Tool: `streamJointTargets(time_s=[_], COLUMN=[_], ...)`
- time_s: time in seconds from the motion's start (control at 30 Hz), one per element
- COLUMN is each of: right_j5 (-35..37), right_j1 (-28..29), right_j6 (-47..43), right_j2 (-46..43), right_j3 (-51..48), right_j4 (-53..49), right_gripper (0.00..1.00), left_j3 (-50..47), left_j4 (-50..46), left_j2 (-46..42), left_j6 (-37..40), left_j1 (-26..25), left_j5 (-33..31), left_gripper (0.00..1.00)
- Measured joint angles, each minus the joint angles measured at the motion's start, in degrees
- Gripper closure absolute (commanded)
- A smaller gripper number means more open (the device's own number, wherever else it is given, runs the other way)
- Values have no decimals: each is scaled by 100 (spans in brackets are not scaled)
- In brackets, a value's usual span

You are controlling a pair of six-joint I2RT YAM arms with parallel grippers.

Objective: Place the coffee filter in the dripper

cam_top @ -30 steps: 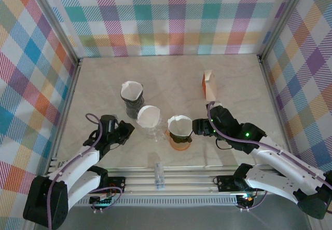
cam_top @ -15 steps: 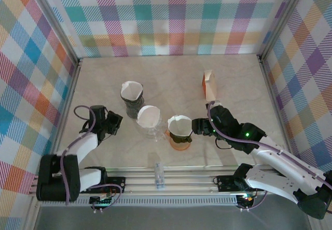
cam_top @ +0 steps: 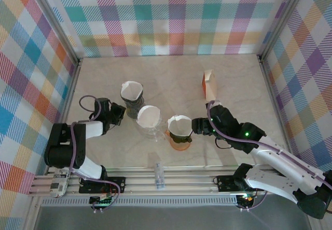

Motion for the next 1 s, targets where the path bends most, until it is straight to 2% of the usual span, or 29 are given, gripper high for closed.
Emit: streamJointTargets(time_s=[0.57,0.87,0.93,1.0], right_j5=[4,37,92,181], right_j1=[0,0,0,0], right_j6=[17,39,37,24], right_j2=[57,-20,-59,-114], right_j3=[-31,-44,-55,-55], right_j4=[-4,-4,-4,0], right_gripper=[21,21,20,15], left_j3=[1320,1576,1513,1397], left_j4=[535,391,216,42], left_j2=[1362,1473,1255,885], left_j6=[-133,-109,-96,-17], left_j1=[-1263,-1318,-1252,-1126], left_j5=[-72,-168,-238,-348], left_gripper=[100,100,89,63])
